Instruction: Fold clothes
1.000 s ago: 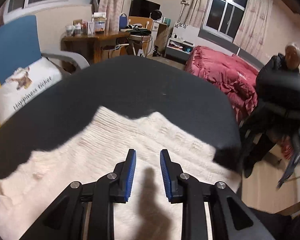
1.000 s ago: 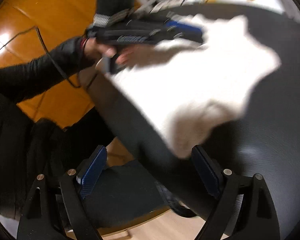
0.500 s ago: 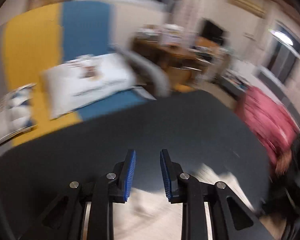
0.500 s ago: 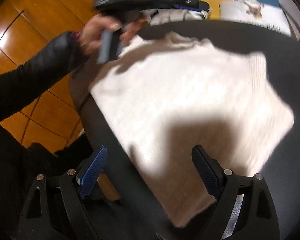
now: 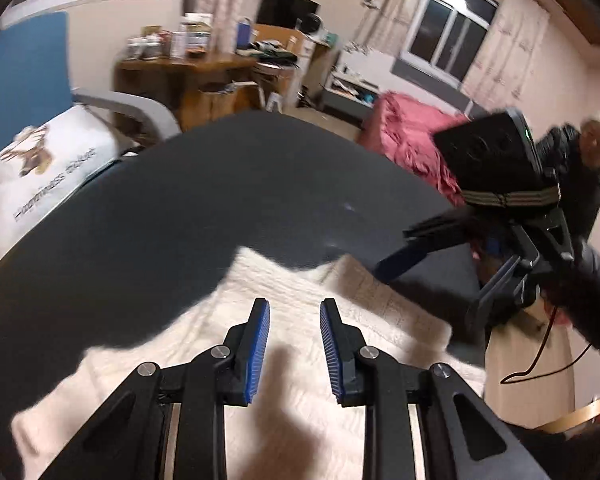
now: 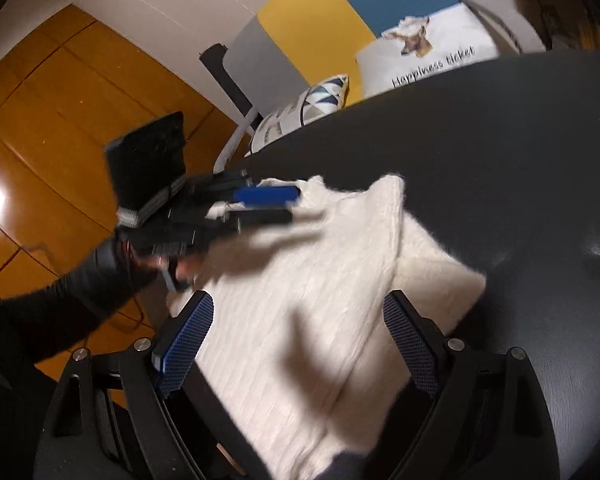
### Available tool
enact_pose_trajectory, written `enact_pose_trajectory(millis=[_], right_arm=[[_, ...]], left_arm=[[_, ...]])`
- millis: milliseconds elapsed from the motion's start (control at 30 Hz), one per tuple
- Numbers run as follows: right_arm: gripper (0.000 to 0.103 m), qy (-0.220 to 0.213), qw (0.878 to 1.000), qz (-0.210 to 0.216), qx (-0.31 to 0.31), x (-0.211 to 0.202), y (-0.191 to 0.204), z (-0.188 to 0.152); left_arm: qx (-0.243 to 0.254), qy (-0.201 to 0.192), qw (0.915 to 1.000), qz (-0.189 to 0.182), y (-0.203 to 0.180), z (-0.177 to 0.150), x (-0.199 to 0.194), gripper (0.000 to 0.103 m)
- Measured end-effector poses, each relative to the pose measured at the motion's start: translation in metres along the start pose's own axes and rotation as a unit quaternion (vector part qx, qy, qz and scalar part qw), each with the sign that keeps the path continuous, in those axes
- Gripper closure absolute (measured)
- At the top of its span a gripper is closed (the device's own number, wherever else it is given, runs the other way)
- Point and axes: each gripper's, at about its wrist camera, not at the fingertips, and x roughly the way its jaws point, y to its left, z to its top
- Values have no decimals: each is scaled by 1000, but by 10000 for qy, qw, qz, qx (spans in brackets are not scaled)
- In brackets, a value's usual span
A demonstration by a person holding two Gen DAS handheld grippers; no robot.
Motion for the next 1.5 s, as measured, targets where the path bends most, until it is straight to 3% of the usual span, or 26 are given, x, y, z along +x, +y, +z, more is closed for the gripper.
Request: enact_pose_trajectory(millis=[67,167,300,367,433,567,667,767,900,1033,1067,1100,1167,1233,1367,1500], right_arm=[[13,219,9997,27,-47,17,-2,4],[13,691,9972,263,-81,43,-4,-1],[13,992,9915,497,-673,50,22,-16],[13,1022,9914,212,-790,44,30,-25],[13,967,9919,-95,-816,36,34,-34],[13,563,9948,-171,-828,16,45,-46],[13,453,9945,-120,-933,17,55,-55],[13,476,9938,-236,-974,29,55,-61],[13,437,9933,-376,-1001,30,54,-73],[13,189,9967,-241,-756,30,46,-81],[13,138,9970,-228,-721,32,44,-81],[13,109,9969,-250,-739,35,44,-80],[13,105,9954,-379,-871,39,48,-80],[13,125,9936,-511,-1001,54,50,-80],[13,132,9926,-567,-1064,47,50,-76],[13,26,9942,-468,-973,47,45,-77]], left_arm=[[-49,123,9999,63,5,1,12,78],[35,604,9956,720,13,-9,38,77],[-207,179,9994,222,21,2,20,76],[-183,76,9997,140,26,16,14,76],[-99,173,9998,-41,30,30,14,75],[139,662,9973,-301,23,42,42,73],[39,1116,9921,-567,22,36,65,75],[68,873,9955,-365,21,39,64,101],[46,223,9990,-394,12,40,40,103],[-204,301,9988,-342,24,41,41,103],[-272,339,9985,-327,27,42,41,97],[-340,376,9982,-312,31,42,42,83],[-442,490,9974,-288,38,41,45,78],[-470,685,9962,-277,46,38,51,77],[-566,804,9915,-857,56,36,53,73],[-414,906,9882,-1160,49,40,63,76]])
